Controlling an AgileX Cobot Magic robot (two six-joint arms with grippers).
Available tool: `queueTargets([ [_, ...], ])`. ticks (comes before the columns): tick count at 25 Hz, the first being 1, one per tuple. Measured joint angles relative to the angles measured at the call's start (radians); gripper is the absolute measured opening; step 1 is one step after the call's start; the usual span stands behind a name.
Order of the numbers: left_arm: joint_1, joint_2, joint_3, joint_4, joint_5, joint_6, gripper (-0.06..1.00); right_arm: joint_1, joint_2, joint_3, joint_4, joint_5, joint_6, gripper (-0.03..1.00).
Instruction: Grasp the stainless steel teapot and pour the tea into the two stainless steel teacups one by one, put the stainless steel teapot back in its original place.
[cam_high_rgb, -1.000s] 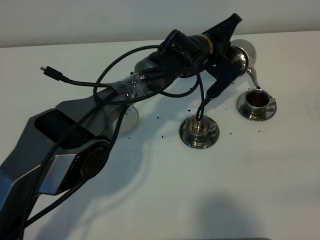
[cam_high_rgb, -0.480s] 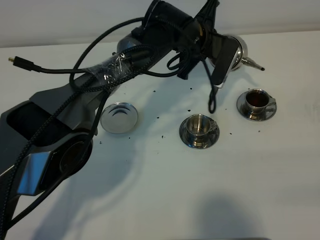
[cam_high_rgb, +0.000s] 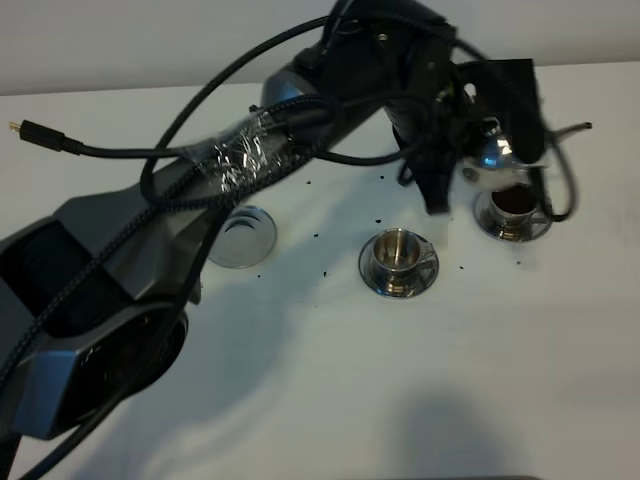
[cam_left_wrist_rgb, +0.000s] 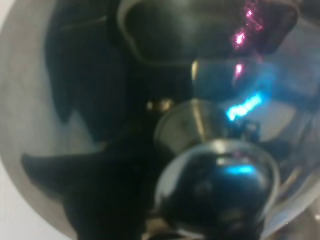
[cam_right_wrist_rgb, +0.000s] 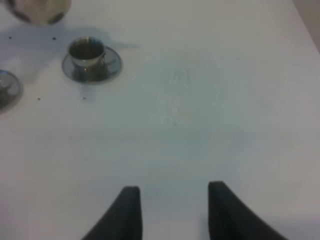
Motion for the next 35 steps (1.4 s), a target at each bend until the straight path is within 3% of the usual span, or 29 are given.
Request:
queueTargets([
  [4,-0.043,-0.004,0.000,-0.001,0.160,-0.218,0.22,0.000,0.000,0.000,0.000,0.000,0.000,0.31],
  [10,-0.080,-0.005,0.000,-0.022,0.160,-0.443,0.22,0.000,0.000,0.000,0.000,0.000,0.000,0.31],
  [15,-0.098,-0.005,0.035,-0.056,0.161,-0.546,0.22,0.000,0.000,0.000,0.000,0.000,0.000,0.31],
  [27,-0.108,-0.003,0.151,-0.056,0.161,-0.574,0.22,0.000,0.000,0.000,0.000,0.000,0.000,0.31],
  [35,-0.084,-0.099,0.151,0.011,0.162,-0.447,0.22,0.000,0.000,0.000,0.000,0.000,0.000,0.31],
])
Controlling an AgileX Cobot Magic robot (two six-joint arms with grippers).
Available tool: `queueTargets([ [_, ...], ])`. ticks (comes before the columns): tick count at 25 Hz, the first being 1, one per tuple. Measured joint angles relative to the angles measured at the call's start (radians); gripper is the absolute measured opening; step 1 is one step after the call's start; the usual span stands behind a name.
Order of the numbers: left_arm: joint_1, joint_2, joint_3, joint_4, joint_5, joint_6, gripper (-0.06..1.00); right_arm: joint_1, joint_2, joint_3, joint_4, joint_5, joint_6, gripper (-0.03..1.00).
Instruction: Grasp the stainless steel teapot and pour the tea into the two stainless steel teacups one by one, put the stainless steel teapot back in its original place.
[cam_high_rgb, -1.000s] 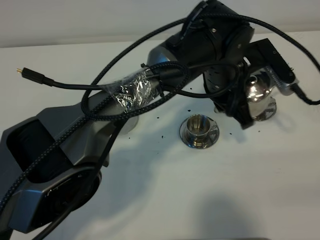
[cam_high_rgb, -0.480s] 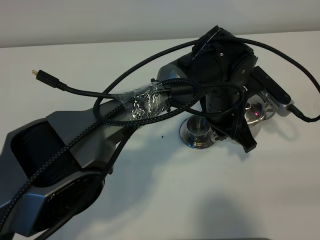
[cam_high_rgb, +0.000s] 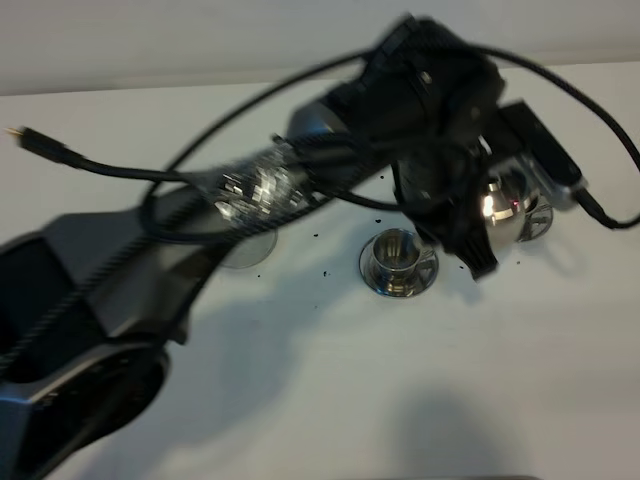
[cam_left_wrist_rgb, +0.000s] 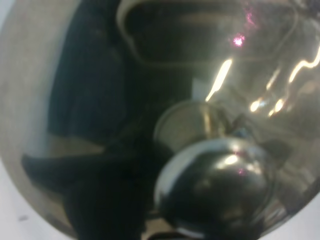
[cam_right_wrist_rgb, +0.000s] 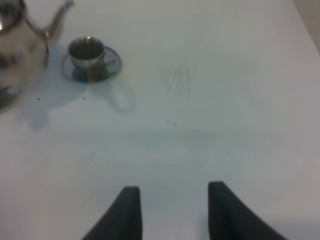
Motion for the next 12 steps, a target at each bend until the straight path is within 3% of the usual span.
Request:
queueTargets([
  [6,0.083,-0.056,0.000,0.052,0.001,0.147,0.22,0.000,0.000,0.000,0.000,0.000,0.000,0.31],
  [12,0.178,-0.107,0.078,0.013,0.001,0.273,0.22,0.000,0.000,0.000,0.000,0.000,0.000,0.31],
])
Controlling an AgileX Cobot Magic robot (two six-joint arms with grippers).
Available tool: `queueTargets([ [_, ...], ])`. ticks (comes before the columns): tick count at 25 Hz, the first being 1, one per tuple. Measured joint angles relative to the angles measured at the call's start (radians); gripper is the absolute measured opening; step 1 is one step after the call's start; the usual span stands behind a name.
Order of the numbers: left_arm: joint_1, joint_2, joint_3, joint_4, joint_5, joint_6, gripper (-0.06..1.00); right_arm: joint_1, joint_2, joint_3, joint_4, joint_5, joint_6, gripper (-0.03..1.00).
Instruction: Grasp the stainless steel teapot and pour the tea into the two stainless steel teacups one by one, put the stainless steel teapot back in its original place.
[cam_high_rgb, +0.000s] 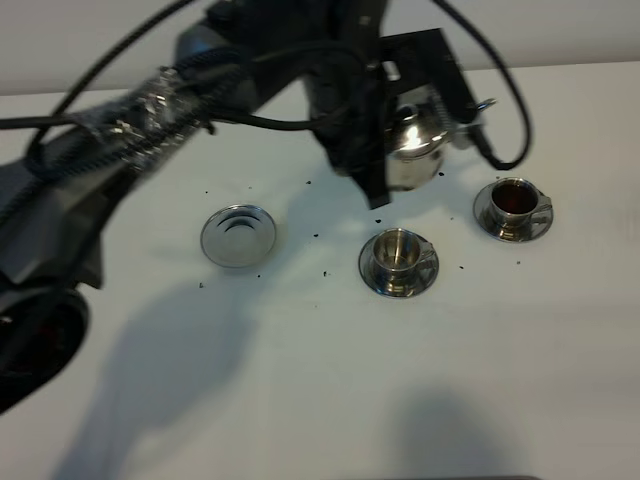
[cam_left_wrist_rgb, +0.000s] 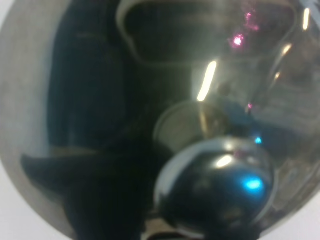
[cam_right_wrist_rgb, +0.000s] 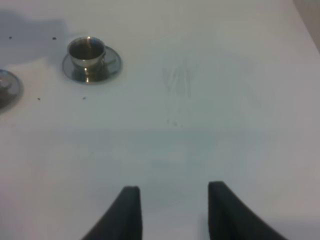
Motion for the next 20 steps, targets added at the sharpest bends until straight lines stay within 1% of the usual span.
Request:
queueTargets([
  [4,0.061,-0.072,0.139,-0.017,-0.001,0.023,0.22,0.000,0.000,0.000,0.000,0.000,0.000,0.31],
  [8,0.129,-0.136,0.271,-0.019,-0.002,0.081,0.22,0.000,0.000,0.000,0.000,0.000,0.000,0.31],
  [12,0.179,-0.159,0.355,-0.019,-0.012,0.135,0.22,0.000,0.000,0.000,0.000,0.000,0.000,0.31],
  [14,0.190,-0.159,0.394,-0.007,-0.075,0.187,0.22,0.000,0.000,0.000,0.000,0.000,0.000,0.31],
  [18,0.191,-0.159,0.466,0.080,-0.318,0.263,0.22,0.000,0.000,0.000,0.000,0.000,0.000,0.31],
  [20,0.191,-0.159,0.493,0.121,-0.418,0.293,0.22,0.000,0.000,0.000,0.000,0.000,0.000,0.31],
])
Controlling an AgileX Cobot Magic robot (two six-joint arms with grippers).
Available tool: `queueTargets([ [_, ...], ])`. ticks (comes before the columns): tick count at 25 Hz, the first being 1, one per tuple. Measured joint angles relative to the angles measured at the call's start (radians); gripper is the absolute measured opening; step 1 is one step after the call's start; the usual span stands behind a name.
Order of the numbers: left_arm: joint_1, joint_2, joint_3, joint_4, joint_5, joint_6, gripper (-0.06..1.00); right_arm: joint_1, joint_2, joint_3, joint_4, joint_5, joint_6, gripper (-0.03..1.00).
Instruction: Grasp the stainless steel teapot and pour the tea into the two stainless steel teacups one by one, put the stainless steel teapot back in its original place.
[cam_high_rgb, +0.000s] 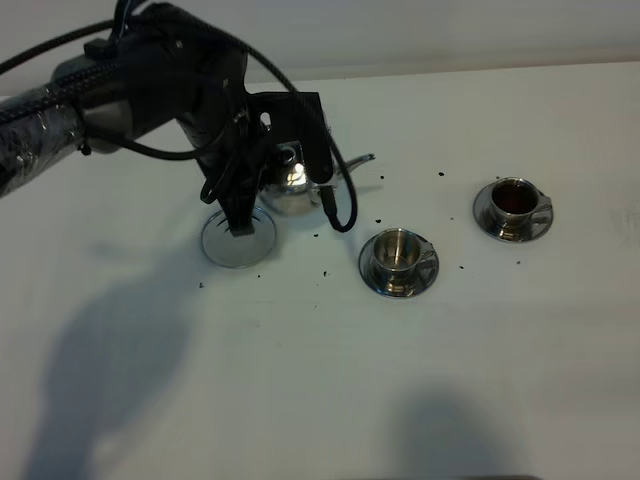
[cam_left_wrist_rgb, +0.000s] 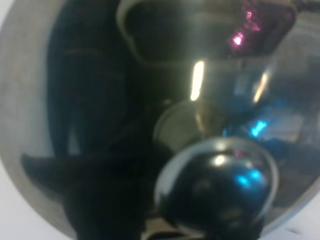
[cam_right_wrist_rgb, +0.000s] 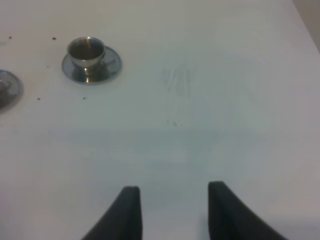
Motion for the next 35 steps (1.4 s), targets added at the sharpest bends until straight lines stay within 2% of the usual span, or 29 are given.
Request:
queueTargets([
  [5,0.000,0.000,0.071,0.058,-0.179,0.123,0.22,0.000,0.000,0.000,0.000,0.000,0.000,0.31],
  [12,0.000,0.000,0.160,0.084,-0.385,0.430,0.22,0.000,0.000,0.000,0.000,0.000,0.000,0.31],
  [17,0.000,0.000,0.166,0.087,-0.489,0.495,0.22,0.000,0.000,0.000,0.000,0.000,0.000,0.31],
  [22,0.000,0.020,0.167,0.102,-0.523,0.580,0.22,0.000,0.000,0.000,0.000,0.000,0.000,0.31],
  [35,0.000,0.045,0.168,0.116,-0.649,0.706,0.22,0.000,0.000,0.000,0.000,0.000,0.000,0.31],
])
